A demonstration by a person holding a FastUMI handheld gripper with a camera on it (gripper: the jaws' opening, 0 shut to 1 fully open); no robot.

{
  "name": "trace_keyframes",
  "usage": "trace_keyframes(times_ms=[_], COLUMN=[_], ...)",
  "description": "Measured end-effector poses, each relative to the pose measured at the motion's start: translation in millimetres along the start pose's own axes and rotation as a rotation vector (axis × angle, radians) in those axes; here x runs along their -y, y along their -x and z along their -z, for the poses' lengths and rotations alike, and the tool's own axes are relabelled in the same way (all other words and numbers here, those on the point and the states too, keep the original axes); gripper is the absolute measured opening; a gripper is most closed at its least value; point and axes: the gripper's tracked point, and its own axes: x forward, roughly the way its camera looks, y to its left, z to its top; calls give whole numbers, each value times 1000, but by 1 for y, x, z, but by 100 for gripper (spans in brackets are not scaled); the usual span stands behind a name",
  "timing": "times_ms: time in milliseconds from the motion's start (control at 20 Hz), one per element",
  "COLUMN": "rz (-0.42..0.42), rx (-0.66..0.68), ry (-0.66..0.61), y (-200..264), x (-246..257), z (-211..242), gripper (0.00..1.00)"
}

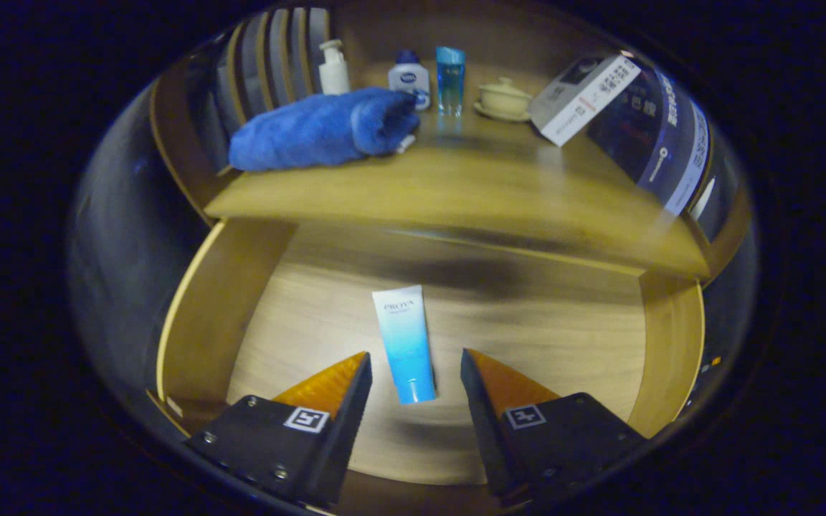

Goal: Pull open the drawer, take out the items inside it, and place them on the countertop above the cabinet.

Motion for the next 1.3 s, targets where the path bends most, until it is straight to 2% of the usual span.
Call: trace_keyframes(times_ms=[100, 250, 450, 500, 600, 650, 750, 1050, 1300], rz=[-3, -41, -58, -68, -58, -51, -37, -44, -11], rx=[-31, -53, -101, -137, -68, -31, 50, 388, 657], ry=[-4, -45, -96, -101, -100, -110, -139, -120, -54], y=[-17, -23, -30, -30, -32, -22, -9, 65, 108], x=[0, -7, -12, -15, -13, -11, -2, 23, 40], z=[6, 9, 15, 23, 10, 4, -9, -57, -85], gripper=[74, 38, 37, 42, 46, 38, 38, 38, 38])
